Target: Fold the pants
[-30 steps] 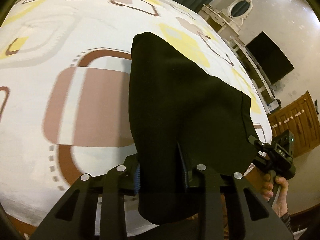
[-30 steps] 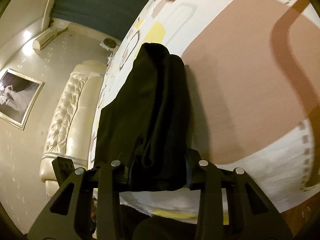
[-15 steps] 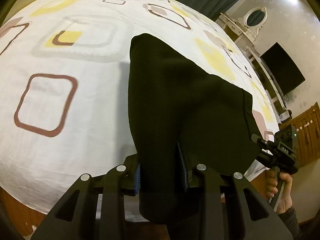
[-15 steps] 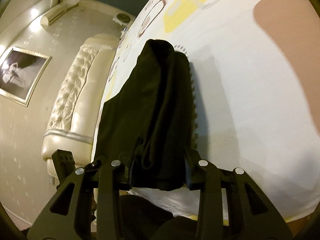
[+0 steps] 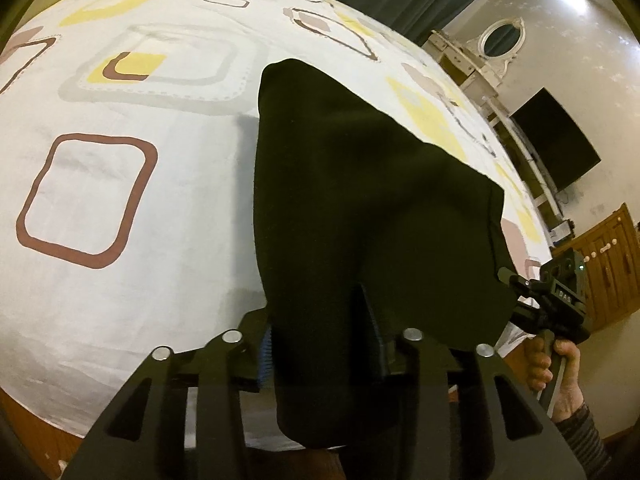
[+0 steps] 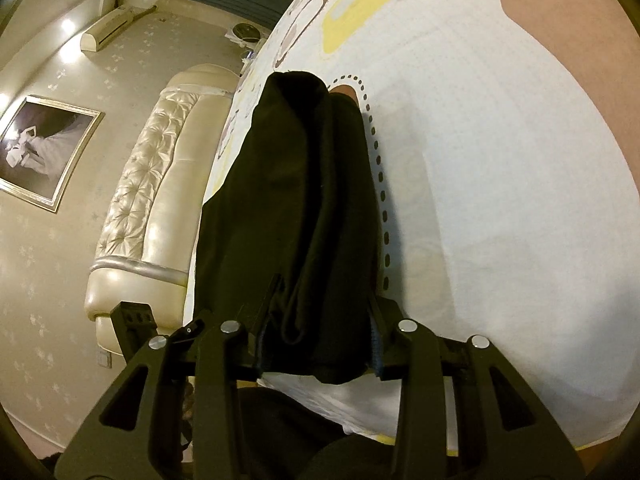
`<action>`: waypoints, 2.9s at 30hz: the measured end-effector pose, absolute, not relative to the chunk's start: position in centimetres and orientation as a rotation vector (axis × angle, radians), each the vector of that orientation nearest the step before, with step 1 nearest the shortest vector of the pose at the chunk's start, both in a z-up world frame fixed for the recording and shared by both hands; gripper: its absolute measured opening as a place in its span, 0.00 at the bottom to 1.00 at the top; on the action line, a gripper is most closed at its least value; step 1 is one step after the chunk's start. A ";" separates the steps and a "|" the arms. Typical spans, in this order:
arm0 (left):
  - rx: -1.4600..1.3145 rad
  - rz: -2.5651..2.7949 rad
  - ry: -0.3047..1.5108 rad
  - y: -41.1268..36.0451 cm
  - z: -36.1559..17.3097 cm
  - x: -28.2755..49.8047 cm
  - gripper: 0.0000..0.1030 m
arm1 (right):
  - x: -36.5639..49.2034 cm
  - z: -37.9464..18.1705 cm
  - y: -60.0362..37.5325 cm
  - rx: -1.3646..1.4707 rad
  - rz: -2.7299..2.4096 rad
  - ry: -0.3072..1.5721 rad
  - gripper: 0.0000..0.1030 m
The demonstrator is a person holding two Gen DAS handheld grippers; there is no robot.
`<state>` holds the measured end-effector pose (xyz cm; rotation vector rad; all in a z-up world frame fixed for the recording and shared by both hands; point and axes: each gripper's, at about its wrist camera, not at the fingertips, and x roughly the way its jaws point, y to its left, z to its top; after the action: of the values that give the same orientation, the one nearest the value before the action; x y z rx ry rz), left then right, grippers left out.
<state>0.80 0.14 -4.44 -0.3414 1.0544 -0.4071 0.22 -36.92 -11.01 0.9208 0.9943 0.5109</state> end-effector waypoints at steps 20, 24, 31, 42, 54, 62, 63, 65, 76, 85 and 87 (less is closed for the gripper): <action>-0.530 -0.504 1.049 2.6 -6.3 11.3 0.77 | 9.4 -10.0 -39.8 0.947 0.526 0.972 0.69; -0.556 -0.540 1.077 2.5 -7.3 13.8 0.78 | 12.0 -10.1 -38.5 0.933 0.565 1.006 0.69; -0.409 -0.545 1.072 1.1 -7.3 13.5 0.31 | 12.3 -10.8 -37.7 0.884 0.573 1.021 0.34; -0.297 -0.476 1.023 0.3 -4.1 15.5 0.24 | 13.4 -7.9 -37.4 0.852 0.594 0.903 0.28; -0.169 -0.390 0.950 -0.5 -1.7 25.7 0.24 | 24.0 -5.4 -36.5 0.827 0.586 0.813 0.28; -0.140 -0.319 1.028 -0.5 -5.8 29.3 0.26 | 28.7 -9.7 -36.2 0.863 0.500 0.912 0.28; -0.150 -0.322 1.024 -0.4 -5.9 29.3 0.26 | 28.8 -10.3 -36.4 0.879 0.500 0.918 0.28; -0.152 -0.323 1.013 -0.2 -6.1 29.1 0.27 | 28.9 -10.8 -36.4 0.889 0.506 0.916 0.28; -0.142 -0.317 0.999 -0.4 -6.2 28.9 0.28 | 28.6 -11.3 -36.5 0.901 0.514 0.906 0.29; -0.140 -0.317 0.999 -0.5 -6.2 28.9 0.29 | 28.7 -11.3 -36.4 0.906 0.513 0.904 0.29; -0.131 -0.313 1.000 -0.5 -6.2 29.0 0.30 | 28.7 -11.3 -36.4 0.908 0.514 0.905 0.29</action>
<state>29.02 -0.54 -6.19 -0.1312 0.9998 -0.3128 28.71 -36.41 -11.31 0.9080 0.9045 0.5136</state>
